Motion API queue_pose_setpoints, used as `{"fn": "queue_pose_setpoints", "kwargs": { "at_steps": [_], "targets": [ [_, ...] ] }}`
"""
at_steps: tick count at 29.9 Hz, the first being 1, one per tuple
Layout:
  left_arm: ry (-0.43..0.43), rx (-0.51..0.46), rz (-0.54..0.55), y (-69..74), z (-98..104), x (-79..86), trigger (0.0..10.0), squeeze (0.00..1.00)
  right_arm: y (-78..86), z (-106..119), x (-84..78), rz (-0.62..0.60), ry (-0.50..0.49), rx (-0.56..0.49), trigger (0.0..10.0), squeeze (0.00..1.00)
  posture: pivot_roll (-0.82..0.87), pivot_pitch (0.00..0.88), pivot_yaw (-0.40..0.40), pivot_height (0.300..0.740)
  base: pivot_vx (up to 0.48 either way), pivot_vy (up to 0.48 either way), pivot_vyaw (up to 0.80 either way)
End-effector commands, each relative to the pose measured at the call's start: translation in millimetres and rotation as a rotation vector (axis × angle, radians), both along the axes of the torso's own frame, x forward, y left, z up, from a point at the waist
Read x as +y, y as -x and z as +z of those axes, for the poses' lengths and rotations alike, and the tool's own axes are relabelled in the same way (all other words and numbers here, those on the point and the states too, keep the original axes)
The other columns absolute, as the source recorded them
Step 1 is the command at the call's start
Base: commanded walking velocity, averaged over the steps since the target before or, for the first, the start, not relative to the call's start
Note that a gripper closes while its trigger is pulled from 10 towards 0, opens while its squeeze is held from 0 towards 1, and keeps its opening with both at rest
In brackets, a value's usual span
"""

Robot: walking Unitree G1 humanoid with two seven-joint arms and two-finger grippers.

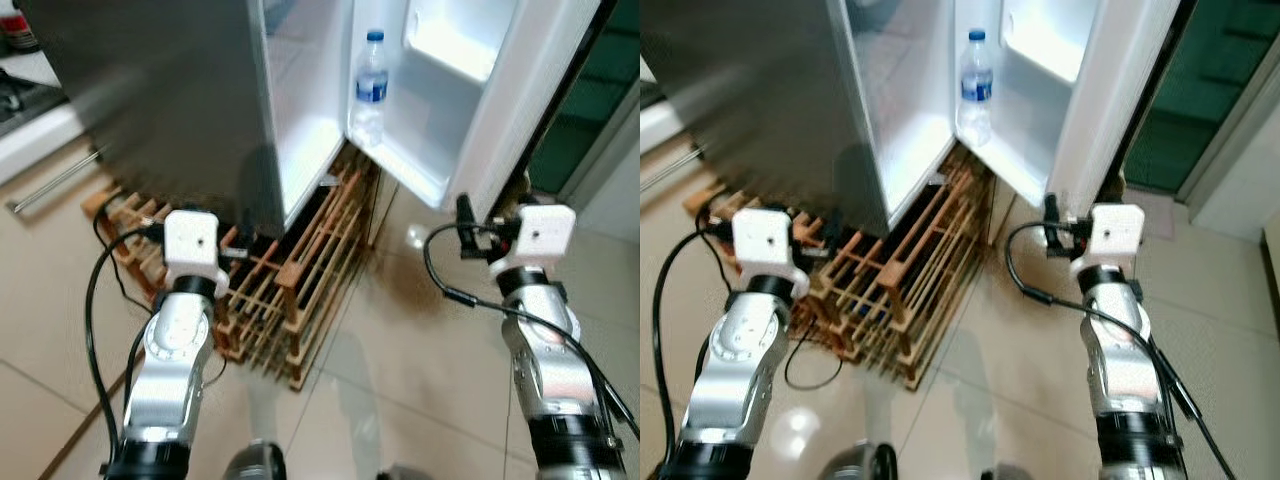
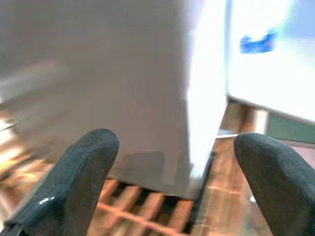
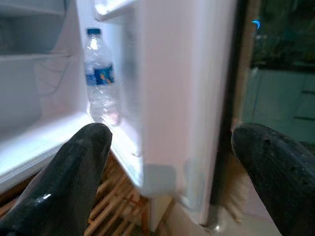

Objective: Restocking fridge

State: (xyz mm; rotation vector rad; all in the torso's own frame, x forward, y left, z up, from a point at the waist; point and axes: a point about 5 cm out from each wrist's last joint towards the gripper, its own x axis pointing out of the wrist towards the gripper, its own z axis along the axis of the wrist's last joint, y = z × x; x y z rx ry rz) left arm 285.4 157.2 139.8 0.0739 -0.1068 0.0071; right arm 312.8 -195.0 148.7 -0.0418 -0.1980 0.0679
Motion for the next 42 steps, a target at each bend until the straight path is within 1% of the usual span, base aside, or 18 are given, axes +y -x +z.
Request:
{"fn": "queue_pose_setpoints", "kwargs": {
  "at_steps": [1,3,4,6,8,9,10,12,14,17,19,20,24,27,30,32,35,42],
  "targets": [
    [-0.003,-0.01,0.007,0.5,3.5,-1.2,10.0,0.0,-4.4,-0.7,8.8,0.073,-0.024,0.024,10.0,0.0,-0.02,0.058,0.032,0.71,0.0,-0.394,0.0],
    [0.0,-0.013,0.015,0.3,3.8,-1.0,10.0,0.0,-6.2,0.3,12.0,0.1,-0.029,0.024,10.0,0.0,-0.02,0.057,0.032,0.71,0.0,-0.386,0.0],
    [0.007,-0.021,0.025,-1.6,5.1,-0.8,10.0,0.0,-10.2,1.0,18.9,0.155,-0.033,0.033,10.0,0.0,-0.02,0.056,0.032,0.71,0.0,0.0,0.0],
    [0.01,-0.025,0.025,-4.1,6.3,-1.5,10.0,0.0,-12.6,1.0,23.4,0.189,-0.027,0.043,10.0,0.0,-0.02,0.055,0.031,0.71,0.0,0.0,0.0],
    [-0.006,-0.014,0.007,-14.6,6.9,-6.7,10.0,0.0,-16.5,1.2,28.4,0.22,-0.001,0.052,10.0,0.0,-0.02,0.053,0.028,0.71,0.0,0.0,0.0],
    [-0.043,-0.015,-0.014,-24.9,8.5,-12.4,10.0,0.0,-17.8,0.2,29.6,0.222,0.009,0.061,10.0,0.0,-0.02,0.051,0.025,0.71,0.0,0.0,0.0],
    [-0.043,-0.015,-0.014,-24.9,8.5,-12.4,10.0,0.0,-17.8,0.2,29.6,0.222,0.009,0.061,10.0,0.0,-0.02,0.051,0.025,0.71,0.0,0.0,0.0],
    [-0.056,-0.027,-0.03,-29.5,11.9,-16.3,10.0,0.0,-18.4,-4.8,21.3,0.12,0.04,0.09,10.0,0.0,-0.02,0.051,0.021,0.71,0.0,0.0,0.0],
    [-0.029,-0.037,-0.045,-28.9,13.5,-19.3,10.0,0.0,-14.9,-13.4,9.1,-0.005,0.011,0.135,10.0,0.0,-0.03,0.053,0.022,0.71,0.0,0.0,0.0],
    [-0.015,-0.013,-0.067,-26.0,7.1,-20.8,10.0,0.0,-1.7,-20.7,2.5,-0.07,0.01,0.125,10.0,0.0,-0.03,0.056,0.025,0.71,0.0,0.0,0.0],
    [-0.001,0.02,-0.071,-27.0,0.4,-19.6,10.0,0.0,5.2,-25.5,0.1,-0.096,0.023,0.127,10.0,0.0,-0.04,0.057,0.028,0.71,0.0,0.0,0.58],
    [0.008,0.038,-0.066,-30.4,-3.3,-19.6,10.0,0.0,10.6,-31.1,-2.3,-0.119,0.004,0.142,10.0,0.0,-0.04,0.057,0.031,0.71,0.0,0.0,0.59],
    [0.019,0.052,-0.079,-35.9,-3.5,-24.6,10.0,0.0,16.2,-37.3,-4.3,-0.129,0.007,0.153,10.0,0.0,-0.04,0.054,0.036,0.71,0.0,0.0,0.58],
    [0.007,0.059,-0.096,-39.5,-2.9,-32.5,10.0,0.0,17.8,-39.7,-4.2,-0.133,0.013,0.158,10.0,0.0,-0.04,0.052,0.039,0.71,0.0,0.0,0.49],
    [0.018,0.041,-0.118,-39.1,1.0,-37.7,10.0,0.0,18.7,-39.9,-2.6,-0.129,0.028,0.157,10.0,0.0,-0.05,0.049,0.042,0.714,0.0,0.0,0.48],
    [0.018,0.042,-0.113,-38.7,-0.6,-36.3,10.0,0.0,20.5,-39.5,-1.7,-0.134,0.016,0.148,10.0,0.0,-0.05,0.049,0.042,0.726,0.0,0.0,0.47],
    [0.059,0.053,-0.101,-38.1,-3.6,-32.5,10.0,0.0,21.6,-39.1,-0.8,-0.136,0.004,0.135,10.0,0.0,-0.04,0.05,0.042,0.739,0.0,-0.345,0.46],
    [0.057,0.065,-0.108,-37.8,-4.0,-35.1,10.0,0.0,23.8,-40.8,2.6,-0.136,-0.008,0.126,10.0,0.0,-0.04,0.048,0.047,0.74,0.139,-0.421,0.44]
  ]
}}
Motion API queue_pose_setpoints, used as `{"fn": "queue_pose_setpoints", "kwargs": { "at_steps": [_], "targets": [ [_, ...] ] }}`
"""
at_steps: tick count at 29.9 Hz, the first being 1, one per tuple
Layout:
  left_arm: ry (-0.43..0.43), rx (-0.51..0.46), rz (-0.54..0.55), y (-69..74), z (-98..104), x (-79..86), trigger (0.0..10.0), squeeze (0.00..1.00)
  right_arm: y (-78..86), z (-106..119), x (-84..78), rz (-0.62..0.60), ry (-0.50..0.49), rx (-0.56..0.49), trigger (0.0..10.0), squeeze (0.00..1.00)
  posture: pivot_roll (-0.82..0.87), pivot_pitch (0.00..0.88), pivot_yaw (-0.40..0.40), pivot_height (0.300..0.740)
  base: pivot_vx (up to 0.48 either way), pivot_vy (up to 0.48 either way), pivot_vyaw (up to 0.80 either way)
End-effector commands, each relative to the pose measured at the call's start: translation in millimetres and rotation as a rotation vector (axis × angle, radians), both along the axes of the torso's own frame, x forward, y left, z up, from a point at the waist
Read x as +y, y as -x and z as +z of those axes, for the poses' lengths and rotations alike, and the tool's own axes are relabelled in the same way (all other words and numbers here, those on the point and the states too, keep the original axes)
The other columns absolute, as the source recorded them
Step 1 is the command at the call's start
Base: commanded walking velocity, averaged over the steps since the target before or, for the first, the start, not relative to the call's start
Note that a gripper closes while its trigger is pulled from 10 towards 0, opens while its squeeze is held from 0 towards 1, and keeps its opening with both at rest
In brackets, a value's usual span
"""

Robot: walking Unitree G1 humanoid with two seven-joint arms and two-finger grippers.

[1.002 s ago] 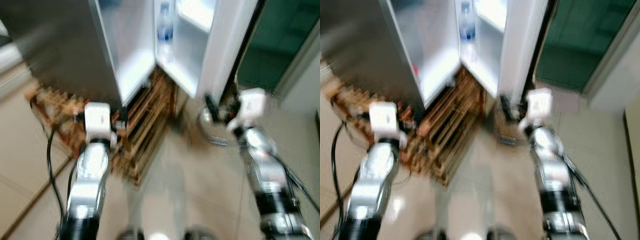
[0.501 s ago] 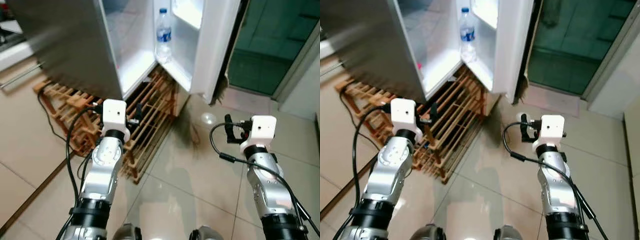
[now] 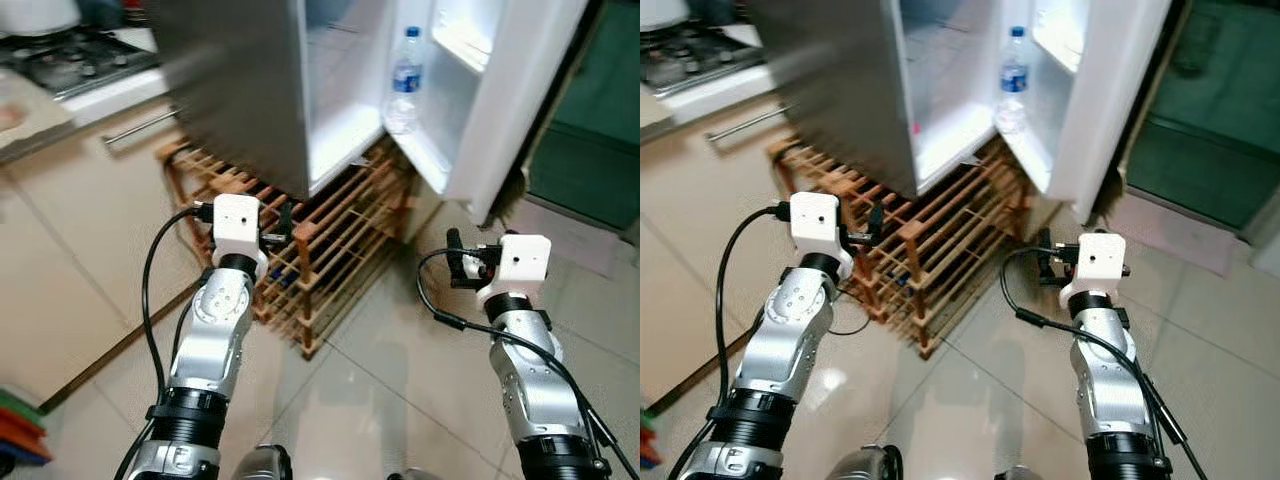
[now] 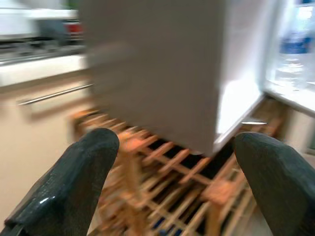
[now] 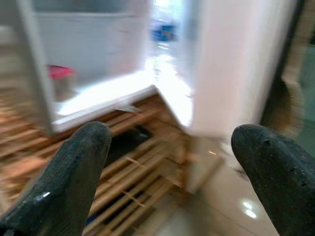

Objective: Restocking fridge

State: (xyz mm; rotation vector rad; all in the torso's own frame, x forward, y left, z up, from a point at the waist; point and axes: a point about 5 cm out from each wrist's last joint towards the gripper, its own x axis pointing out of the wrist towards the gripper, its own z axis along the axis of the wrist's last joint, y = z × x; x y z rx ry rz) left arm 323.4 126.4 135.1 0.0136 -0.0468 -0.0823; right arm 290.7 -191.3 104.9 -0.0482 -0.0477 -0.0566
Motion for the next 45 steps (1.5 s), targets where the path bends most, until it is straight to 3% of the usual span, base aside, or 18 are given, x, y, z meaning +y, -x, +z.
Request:
{"fn": "queue_pose_setpoints", "kwargs": {
  "at_steps": [1,15,16,19,23,29,37,45],
  "targets": [
    [0.0,0.0,-0.013,0.1,0.9,-3.8,10.0,0.0,1.9,2.7,-0.2,-0.008,-0.007,-0.023,10.0,0.0,-0.04,0.047,0.049,0.74,0.24,-0.412,0.43],
    [-0.046,0.046,0.016,-6.8,-4.5,0.6,10.0,0.0,2.8,3.4,-3.7,-0.017,0.024,-0.044,10.0,0.0,-0.04,0.032,0.048,0.74,0.202,-0.382,0.25],
    [-0.072,0.036,0.007,-6.9,-5.1,0.8,10.0,0.0,7.2,0.9,-6.9,-0.034,0.028,-0.039,10.0,0.0,-0.04,0.03,0.048,0.74,0.0,0.0,0.0],
    [-0.026,-0.003,-0.031,-4.1,-0.3,-0.1,10.0,0.0,18.5,-4.0,-10.3,-0.069,0.035,-0.049,10.0,0.0,-0.04,0.028,0.048,0.74,0.0,0.0,0.0],
    [0.004,-0.024,-0.045,-0.3,1.3,-0.6,10.0,0.0,25.9,-5.3,-1.8,-0.034,0.059,-0.073,10.0,0.0,-0.04,0.024,0.053,0.74,0.349,0.0,0.0],
    [0.003,-0.045,-0.032,-0.5,4.6,-3.8,10.0,0.0,20.9,2.0,11.4,0.04,0.059,-0.11,10.0,0.0,-0.04,0.018,0.053,0.74,0.438,0.0,0.0],
    [-0.006,-0.044,-0.014,-1.9,4.9,0.2,10.0,0.0,13.2,10.5,5.7,0.043,0.05,-0.136,10.0,0.0,-0.03,0.02,0.05,0.74,0.444,0.0,0.0],
    [-0.02,-0.026,-0.001,-9.0,3.7,5.7,10.0,0.0,13.8,5.3,6.4,0.046,0.031,-0.114,10.0,0.0,-0.04,0.024,0.056,0.74,0.442,0.0,0.0]
  ]
}}
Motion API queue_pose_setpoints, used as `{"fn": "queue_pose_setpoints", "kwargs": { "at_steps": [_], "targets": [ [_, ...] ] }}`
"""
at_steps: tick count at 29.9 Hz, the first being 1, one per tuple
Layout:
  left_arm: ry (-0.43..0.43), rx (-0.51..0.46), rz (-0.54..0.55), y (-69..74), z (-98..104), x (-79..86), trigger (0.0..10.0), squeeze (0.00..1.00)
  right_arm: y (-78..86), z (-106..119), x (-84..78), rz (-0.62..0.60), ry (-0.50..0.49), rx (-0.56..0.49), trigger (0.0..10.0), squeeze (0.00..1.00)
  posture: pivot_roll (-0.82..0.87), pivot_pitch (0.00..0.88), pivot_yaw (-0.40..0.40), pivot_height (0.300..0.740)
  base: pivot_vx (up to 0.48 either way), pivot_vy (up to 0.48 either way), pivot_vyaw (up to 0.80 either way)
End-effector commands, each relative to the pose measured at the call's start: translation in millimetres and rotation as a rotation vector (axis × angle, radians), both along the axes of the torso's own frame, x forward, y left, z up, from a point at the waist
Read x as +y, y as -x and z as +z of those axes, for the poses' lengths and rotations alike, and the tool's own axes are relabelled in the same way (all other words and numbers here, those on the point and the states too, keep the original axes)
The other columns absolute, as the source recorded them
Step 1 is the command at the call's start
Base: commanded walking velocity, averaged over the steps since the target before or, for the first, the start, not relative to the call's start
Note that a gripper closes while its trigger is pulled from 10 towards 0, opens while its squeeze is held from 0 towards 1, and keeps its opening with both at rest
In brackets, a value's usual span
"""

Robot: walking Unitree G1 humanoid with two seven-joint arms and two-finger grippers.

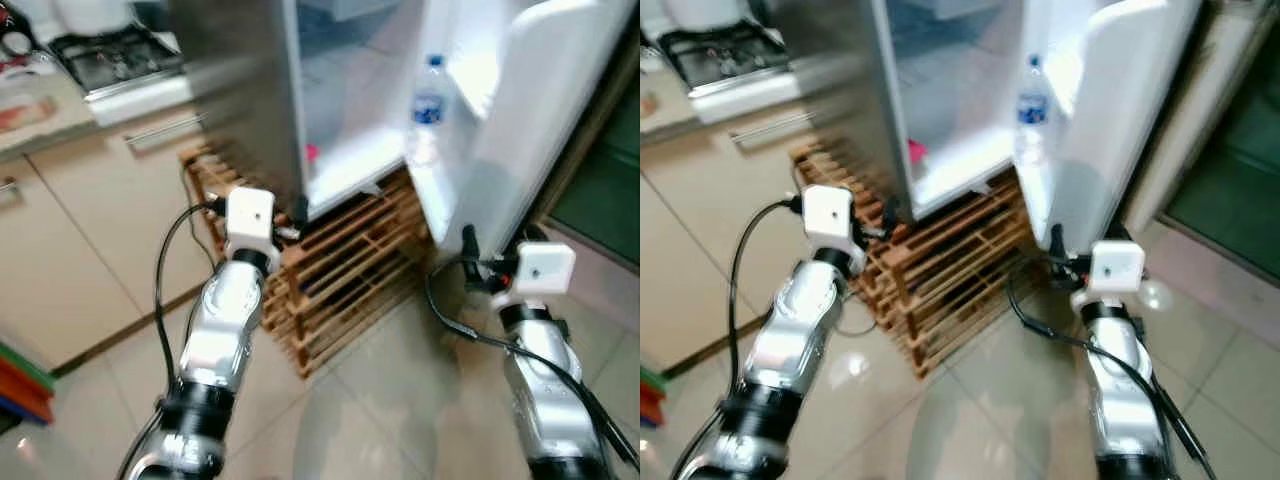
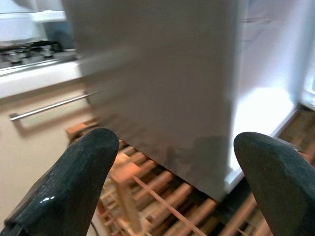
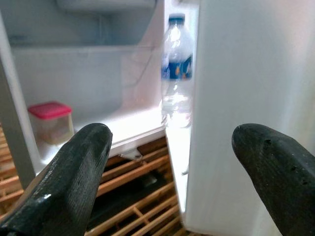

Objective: Restocking fridge

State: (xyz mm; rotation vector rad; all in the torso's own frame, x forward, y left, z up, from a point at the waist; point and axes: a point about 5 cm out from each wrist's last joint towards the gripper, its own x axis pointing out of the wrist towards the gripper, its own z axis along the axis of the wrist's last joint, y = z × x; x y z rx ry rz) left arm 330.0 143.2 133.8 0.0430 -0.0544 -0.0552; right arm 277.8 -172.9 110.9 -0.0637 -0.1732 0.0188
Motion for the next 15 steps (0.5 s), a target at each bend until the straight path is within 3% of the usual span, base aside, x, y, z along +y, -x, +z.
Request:
{"fn": "queue_pose_setpoints", "kwargs": {
  "at_steps": [1,11,15],
  "targets": [
    [0.005,-0.017,-0.022,-2.9,5.7,-10.2,10.0,0.0,1.2,-1.7,-11.4,-0.029,0.006,0.013,10.0,0.0,-0.04,0.024,0.056,0.74,0.0,0.0,0.0],
    [0.017,-0.009,-0.037,0.2,1.2,-15.2,10.0,0.0,11.4,-12.6,7.7,0.089,0.004,0.068,10.0,0.0,-0.05,0.032,0.054,0.74,0.0,0.0,0.0],
    [0.018,-0.007,-0.039,0.2,0.8,-16.1,10.0,0.0,11.4,-13.2,3.7,0.078,0.02,0.077,10.0,0.0,-0.05,0.032,0.053,0.74,0.0,0.0,0.0]
  ]
}}
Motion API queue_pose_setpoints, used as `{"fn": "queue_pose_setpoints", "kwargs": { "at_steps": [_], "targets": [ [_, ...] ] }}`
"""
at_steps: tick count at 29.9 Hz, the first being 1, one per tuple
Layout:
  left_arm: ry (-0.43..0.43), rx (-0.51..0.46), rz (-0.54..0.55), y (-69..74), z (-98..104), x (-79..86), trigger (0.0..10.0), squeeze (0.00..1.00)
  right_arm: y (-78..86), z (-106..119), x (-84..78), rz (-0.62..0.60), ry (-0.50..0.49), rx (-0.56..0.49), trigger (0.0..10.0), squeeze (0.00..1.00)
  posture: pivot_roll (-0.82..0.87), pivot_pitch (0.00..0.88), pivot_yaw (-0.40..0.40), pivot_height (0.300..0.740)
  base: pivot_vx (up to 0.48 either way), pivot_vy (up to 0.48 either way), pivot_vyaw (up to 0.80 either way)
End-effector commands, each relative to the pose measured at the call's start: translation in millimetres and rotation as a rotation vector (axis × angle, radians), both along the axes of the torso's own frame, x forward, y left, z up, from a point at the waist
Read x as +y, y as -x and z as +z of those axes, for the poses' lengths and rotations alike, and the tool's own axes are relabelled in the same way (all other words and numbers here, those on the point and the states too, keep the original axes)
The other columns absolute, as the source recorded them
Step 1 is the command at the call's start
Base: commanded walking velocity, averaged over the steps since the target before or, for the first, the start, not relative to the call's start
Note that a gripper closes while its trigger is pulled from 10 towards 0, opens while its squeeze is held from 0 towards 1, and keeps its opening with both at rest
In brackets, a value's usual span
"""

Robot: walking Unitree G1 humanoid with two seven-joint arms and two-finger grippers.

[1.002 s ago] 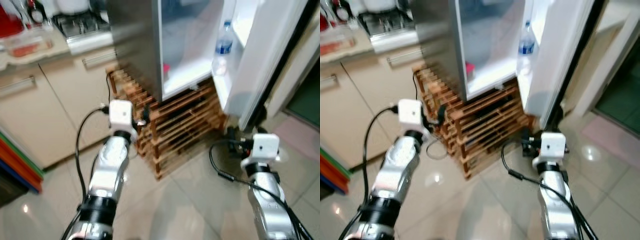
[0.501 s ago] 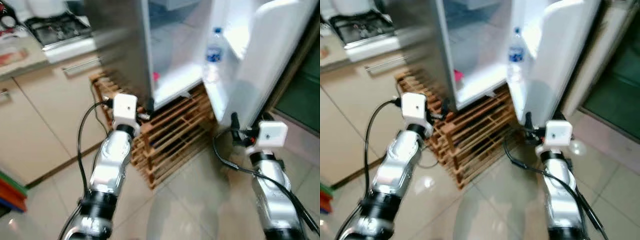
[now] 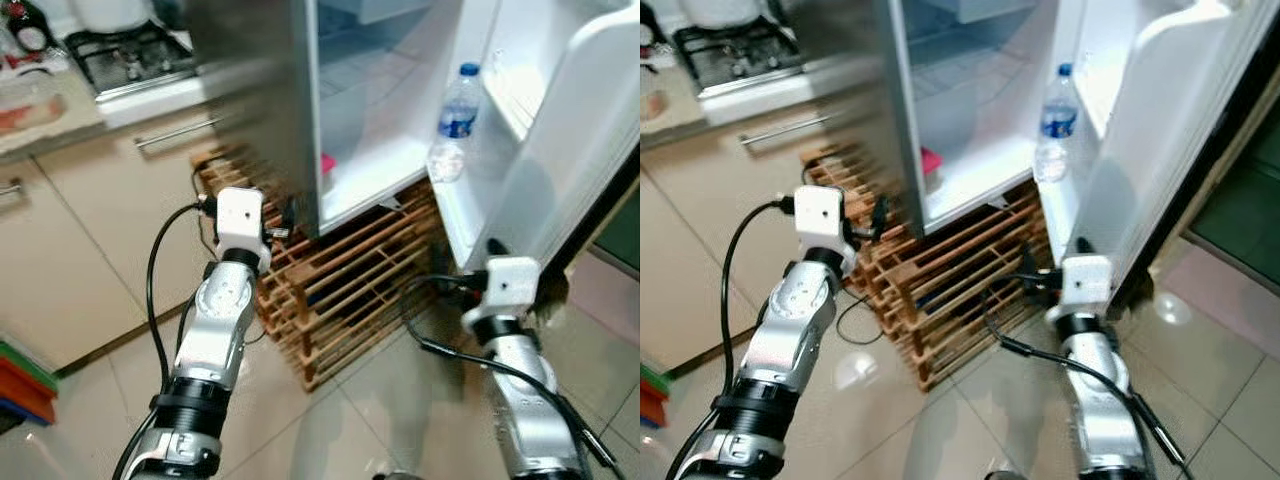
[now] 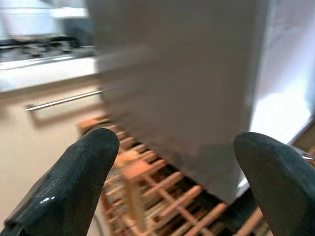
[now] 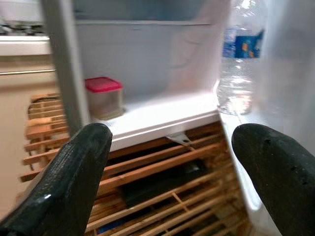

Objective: Restocking fridge

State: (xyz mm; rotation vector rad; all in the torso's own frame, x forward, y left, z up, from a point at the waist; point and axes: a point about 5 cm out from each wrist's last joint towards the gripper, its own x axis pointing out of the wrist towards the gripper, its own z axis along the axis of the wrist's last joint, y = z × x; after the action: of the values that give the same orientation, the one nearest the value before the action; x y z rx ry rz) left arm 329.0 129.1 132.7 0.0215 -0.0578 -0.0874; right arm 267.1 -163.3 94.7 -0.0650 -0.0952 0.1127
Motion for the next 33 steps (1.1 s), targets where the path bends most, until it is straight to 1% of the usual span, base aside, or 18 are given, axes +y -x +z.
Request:
{"fn": "queue_pose_setpoints", "kwargs": {
  "at_steps": [1,3,4,5,8,11,14,17,20,21,22,23,24,26,27,31,32,33],
  "targets": [
    [-0.005,-0.004,-0.006,-0.8,1.8,-2.2,10.0,0.0,0.4,0.7,-16.2,-0.054,0.035,0.007,10.0,0.0,-0.05,0.032,0.054,0.74,0.0,0.0,0.0],
    [-0.008,0.0,-0.005,-1.1,1.3,-2.0,10.0,0.0,-0.2,-1.6,-28.3,-0.108,0.065,0.021,10.0,0.0,-0.05,0.032,0.054,0.74,0.0,0.0,0.0],
    [-0.011,0.004,-0.004,-1.8,0.5,-1.4,10.0,0.0,-1.1,-5.5,-43.2,-0.165,0.087,0.047,10.0,0.0,-0.05,0.032,0.054,0.74,0.0,0.0,0.0],
    [-0.011,0.004,-0.004,-1.8,0.5,-1.4,10.0,0.0,-1.1,-5.5,-43.2,-0.165,0.087,0.047,10.0,0.0,-0.05,0.032,0.054,0.74,0.0,0.0,0.0],
    [-0.015,0.008,-0.003,-3.1,0.2,-0.3,10.0,0.0,-3.6,-7.3,-62.6,-0.207,0.103,0.065,10.0,0.0,-0.06,0.034,0.066,0.74,0.0,0.0,0.0],
    [-0.018,0.01,-0.003,-3.8,0.1,-0.5,10.0,0.0,-6.6,-6.7,-74.0,-0.217,0.112,0.068,10.0,0.0,-0.06,0.035,0.066,0.74,0.0,0.0,0.0],
    [-0.018,0.014,-0.005,-5.0,-0.3,-2.9,10.0,0.0,-11.0,-22.2,-86.3,-0.226,0.144,0.144,10.0,0.0,-0.07,0.034,0.07,0.74,0.0,0.0,0.0],
    [-0.015,0.011,-0.012,-4.9,0.4,-5.0,10.0,0.0,-12.5,-26.5,-95.3,-0.258,0.146,0.173,10.0,0.0,-0.06,0.038,0.069,0.74,0.0,0.0,0.0],
    [-0.013,0.007,-0.014,-4.9,1.4,-5.6,10.0,0.0,-14.5,-25.2,-106.3,-0.3,0.137,0.178,10.0,0.0,-0.06,0.038,0.069,0.74,0.0,0.0,0.0],
    [-0.012,0.008,-0.014,-4.8,1.4,-5.4,10.0,0.0,-14.1,-22.8,-116.5,-0.344,0.163,0.18,10.0,0.0,-0.05,0.04,0.069,0.74,0.0,0.0,0.0],
    [-0.012,0.008,-0.014,-4.8,1.4,-5.4,10.0,0.0,-14.1,-22.8,-116.5,-0.344,0.163,0.18,10.0,0.0,-0.05,0.04,0.069,0.74,0.0,0.0,0.0],
    [-0.011,0.009,-0.016,-4.8,1.3,-5.4,10.0,0.0,-11.8,-18.8,-133.3,-0.444,0.24,0.182,10.0,0.0,-0.05,0.042,0.07,0.74,0.0,0.0,0.0],
    [-0.011,0.009,-0.016,-4.8,1.3,-5.4,10.0,0.0,-11.8,-18.8,-133.3,-0.444,0.24,0.182,10.0,0.0,-0.05,0.042,0.07,0.74,0.0,0.0,0.0],
    [-0.011,0.01,-0.02,-4.8,1.5,-5.5,10.0,0.0,-2.9,-6.1,-167.0,-0.675,0.405,0.162,10.0,0.0,-0.06,0.043,0.069,0.74,0.0,0.0,0.0],
    [-0.011,0.01,-0.021,-4.9,1.4,-5.5,10.0,0.0,0.1,1.2,-174.2,-0.743,0.447,0.126,10.0,0.0,-0.06,0.043,0.07,0.74,0.0,0.0,0.0],
    [-0.012,0.011,-0.022,-5.0,1.3,-5.3,10.0,0.0,1.0,7.5,-177.8,-0.785,0.465,0.081,10.0,0.0,-0.06,0.043,0.07,0.74,0.0,0.0,0.0],
    [-0.013,0.013,-0.022,-5.0,0.9,-5.2,10.0,0.0,-4.1,6.0,-161.0,-0.712,0.384,0.057,10.0,0.0,-0.06,0.043,0.069,0.74,0.0,0.0,0.0],
    [-0.013,0.013,-0.022,-5.0,0.9,-5.2,10.0,0.0,-4.1,6.0,-161.0,-0.712,0.384,0.057,10.0,0.0,-0.06,0.043,0.069,0.74,0.0,0.0,0.0]
  ]
}}
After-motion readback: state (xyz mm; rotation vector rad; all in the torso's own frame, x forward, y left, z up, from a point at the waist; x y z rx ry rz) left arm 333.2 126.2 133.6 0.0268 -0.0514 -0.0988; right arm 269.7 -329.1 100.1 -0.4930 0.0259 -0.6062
